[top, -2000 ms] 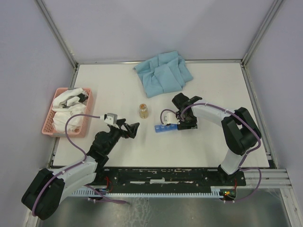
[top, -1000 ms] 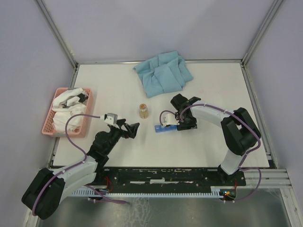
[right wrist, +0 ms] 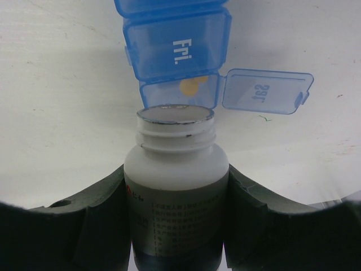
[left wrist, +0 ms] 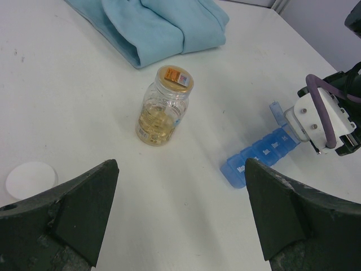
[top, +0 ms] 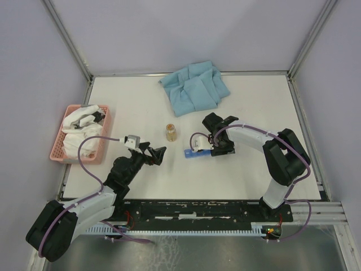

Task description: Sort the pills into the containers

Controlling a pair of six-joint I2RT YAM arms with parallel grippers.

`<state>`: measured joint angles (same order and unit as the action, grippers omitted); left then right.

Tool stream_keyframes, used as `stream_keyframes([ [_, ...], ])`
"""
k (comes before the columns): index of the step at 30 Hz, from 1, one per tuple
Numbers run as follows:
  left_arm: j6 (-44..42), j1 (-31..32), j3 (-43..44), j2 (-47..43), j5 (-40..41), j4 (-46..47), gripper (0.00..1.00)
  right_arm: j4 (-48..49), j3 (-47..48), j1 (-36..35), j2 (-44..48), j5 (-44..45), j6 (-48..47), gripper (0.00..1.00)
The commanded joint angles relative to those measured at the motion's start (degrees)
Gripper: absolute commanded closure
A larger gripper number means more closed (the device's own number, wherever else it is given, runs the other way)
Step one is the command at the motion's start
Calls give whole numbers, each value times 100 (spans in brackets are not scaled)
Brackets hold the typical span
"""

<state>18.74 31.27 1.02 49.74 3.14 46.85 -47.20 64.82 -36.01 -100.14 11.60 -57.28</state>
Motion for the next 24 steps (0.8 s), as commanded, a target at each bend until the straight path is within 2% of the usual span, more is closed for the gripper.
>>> stream_keyframes([
  [1, -213, 19, 170, -16, 118, 307, 1, 26, 225, -39, 86, 163, -11, 99],
  [16, -213, 15, 153, -30, 127, 314, 1, 56, 195, 28, 159, -164, 74, 99],
  [24, -213, 21, 153, -32, 126, 309, 1, 51, 155, 276, 333, -647, 135, 99],
])
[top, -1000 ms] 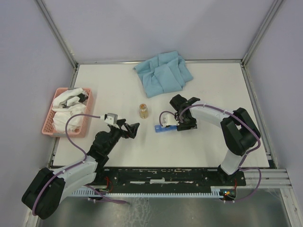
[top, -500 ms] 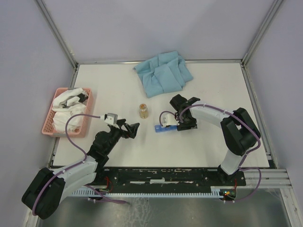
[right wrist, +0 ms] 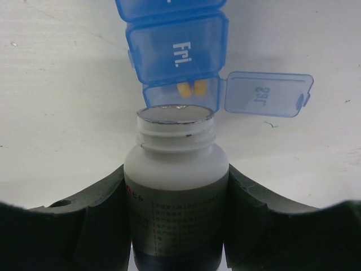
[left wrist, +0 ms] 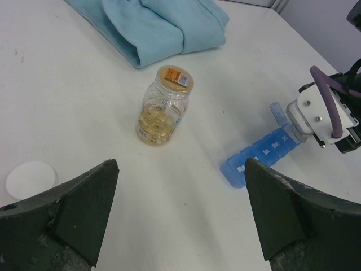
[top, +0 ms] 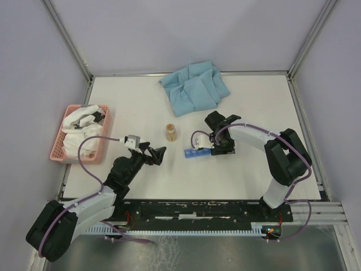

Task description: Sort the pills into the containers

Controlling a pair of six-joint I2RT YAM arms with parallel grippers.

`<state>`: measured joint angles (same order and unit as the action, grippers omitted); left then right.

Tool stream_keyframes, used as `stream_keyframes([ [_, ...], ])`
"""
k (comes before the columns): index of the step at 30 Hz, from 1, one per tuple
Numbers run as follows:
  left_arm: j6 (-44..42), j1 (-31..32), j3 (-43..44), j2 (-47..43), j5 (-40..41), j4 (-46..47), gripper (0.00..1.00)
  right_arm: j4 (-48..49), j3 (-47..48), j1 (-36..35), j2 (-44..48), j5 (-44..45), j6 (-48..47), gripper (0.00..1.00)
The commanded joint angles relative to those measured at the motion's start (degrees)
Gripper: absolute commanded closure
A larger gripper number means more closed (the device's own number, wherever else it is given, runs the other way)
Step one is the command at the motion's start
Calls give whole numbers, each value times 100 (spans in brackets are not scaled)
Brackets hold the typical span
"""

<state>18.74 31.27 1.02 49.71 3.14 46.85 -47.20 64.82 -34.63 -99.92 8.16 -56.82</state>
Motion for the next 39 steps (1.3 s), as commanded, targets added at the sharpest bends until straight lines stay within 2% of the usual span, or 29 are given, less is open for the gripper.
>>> stream_keyframes([
  [1, -213, 16, 153, -26, 130, 314, 1, 57, 145, 178, 330, -373, 87, 99],
  [8, -213, 13, 162, -24, 126, 307, 1, 93, 96, 469, 518, -886, 115, 99],
  [16, -204, 18, 162, -29, 146, 298, 1, 110, 7, 1118, 819, -2239, 188, 99],
  [24, -174, 16, 193, -85, 230, 191, 1, 1005, -568, 1326, 1650, -3624, 493, 99],
  [28, 3, 7, 364, -299, 449, -260, 1, 1775, -870, 1458, 2129, -4703, 1343, 99],
  [32, 468, -36, 721, -693, 465, -1133, 1, 2911, -1195, 1709, 2520, -6166, 2745, 99],
  [35, 853, -158, 1132, -892, 589, -2007, 1, 4201, -1557, 1749, 2696, -7036, 3823, 99],
  [37, 1156, -402, 1356, -865, 558, -2543, 1, 5422, -1881, 1750, 2780, -7335, 4909, 99],
  [39, 1375, -676, 1575, -684, 425, -3029, 1, 6105, -1997, 1741, 2908, -7497, 5562, 99],
])
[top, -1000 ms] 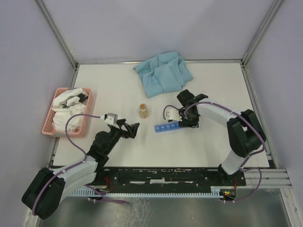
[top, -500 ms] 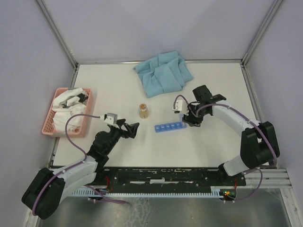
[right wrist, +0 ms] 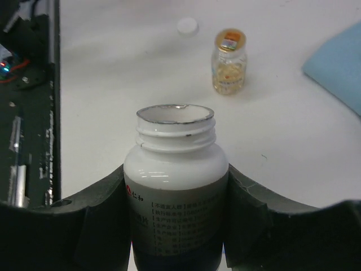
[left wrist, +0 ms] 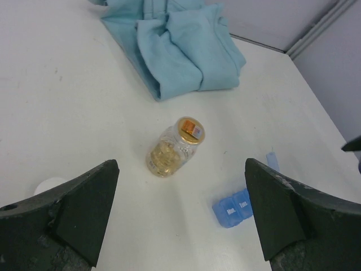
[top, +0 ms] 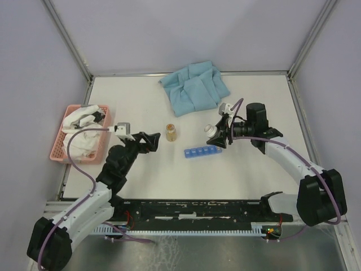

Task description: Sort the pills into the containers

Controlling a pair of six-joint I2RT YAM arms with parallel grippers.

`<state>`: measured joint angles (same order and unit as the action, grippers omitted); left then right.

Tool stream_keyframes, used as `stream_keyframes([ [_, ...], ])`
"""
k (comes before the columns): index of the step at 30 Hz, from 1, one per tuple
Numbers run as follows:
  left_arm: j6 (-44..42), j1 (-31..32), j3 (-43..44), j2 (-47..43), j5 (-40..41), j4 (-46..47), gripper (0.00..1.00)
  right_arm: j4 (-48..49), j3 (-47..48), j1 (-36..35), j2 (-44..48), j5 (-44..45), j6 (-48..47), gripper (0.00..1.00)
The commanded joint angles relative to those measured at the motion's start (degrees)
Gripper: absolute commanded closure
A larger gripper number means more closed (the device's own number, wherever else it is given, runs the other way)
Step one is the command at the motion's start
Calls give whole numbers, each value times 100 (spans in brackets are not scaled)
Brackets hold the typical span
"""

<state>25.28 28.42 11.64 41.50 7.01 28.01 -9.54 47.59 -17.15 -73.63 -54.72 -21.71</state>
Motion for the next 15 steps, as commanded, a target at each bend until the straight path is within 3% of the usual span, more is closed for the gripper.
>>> stream_keyframes([
  [1, 811, -526, 645, 291, -13, -1433, 1, 2365, -239, -7, 348, -1262, 2158, 99],
  [8, 962, -887, 1792, 1591, 340, -3316, 3, 1737, 32, -8, 974, -1429, 2177, 99],
  [15, 304, -881, 2561, 2086, 500, -4013, 2, 2903, -191, -71, 1170, -1436, 3303, 99],
])
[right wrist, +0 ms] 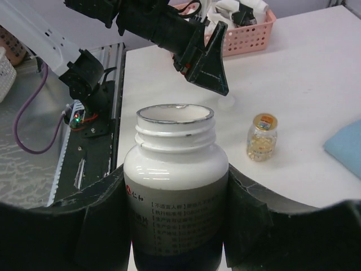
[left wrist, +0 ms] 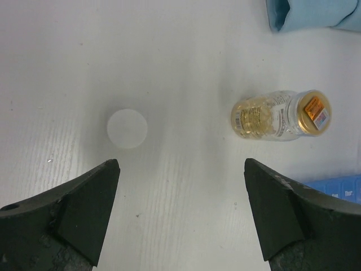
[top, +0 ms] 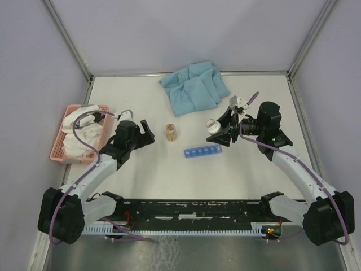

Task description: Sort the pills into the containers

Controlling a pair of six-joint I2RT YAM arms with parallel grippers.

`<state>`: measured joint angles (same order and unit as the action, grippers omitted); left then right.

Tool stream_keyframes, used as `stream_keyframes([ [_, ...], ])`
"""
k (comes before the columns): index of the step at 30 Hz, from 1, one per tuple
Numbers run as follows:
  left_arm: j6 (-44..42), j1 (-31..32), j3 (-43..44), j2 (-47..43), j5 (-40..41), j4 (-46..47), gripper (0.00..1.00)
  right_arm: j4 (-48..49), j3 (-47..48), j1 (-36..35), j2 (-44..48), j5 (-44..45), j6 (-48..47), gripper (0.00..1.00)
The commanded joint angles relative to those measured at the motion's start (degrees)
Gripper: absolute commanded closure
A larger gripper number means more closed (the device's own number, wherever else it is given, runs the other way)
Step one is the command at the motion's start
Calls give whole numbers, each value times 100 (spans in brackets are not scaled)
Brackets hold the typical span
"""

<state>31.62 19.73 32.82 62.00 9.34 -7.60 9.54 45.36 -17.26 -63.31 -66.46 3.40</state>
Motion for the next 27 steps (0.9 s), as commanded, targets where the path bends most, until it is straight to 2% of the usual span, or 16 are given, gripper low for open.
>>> stream_keyframes([
  [1, -379, -12, 427, 28, 341, -414, 2, 1148, -9, -80, 157, -224, 914, 99],
  [9, -540, -14, 425, 181, 663, -380, 1, 1297, 176, -378, 172, 99, 1257, 99],
  [13, -551, -13, 520, 323, 822, -501, 2, 720, 504, -581, 52, 230, 854, 99],
  [15, -551, -13, 571, 439, 919, -575, 2, 875, 306, -622, 63, 230, 641, 99],
  [16, -539, -11, 627, 597, 1004, -635, 3, -28, 330, -608, 235, 143, -187, 99],
  [17, -531, -12, 644, 640, 1043, -644, 4, -326, 327, -607, 264, 48, -395, 99],
  [27, -659, 1, 1357, 1356, 1506, -1253, 9, -350, 252, -566, 158, -84, -431, 99],
])
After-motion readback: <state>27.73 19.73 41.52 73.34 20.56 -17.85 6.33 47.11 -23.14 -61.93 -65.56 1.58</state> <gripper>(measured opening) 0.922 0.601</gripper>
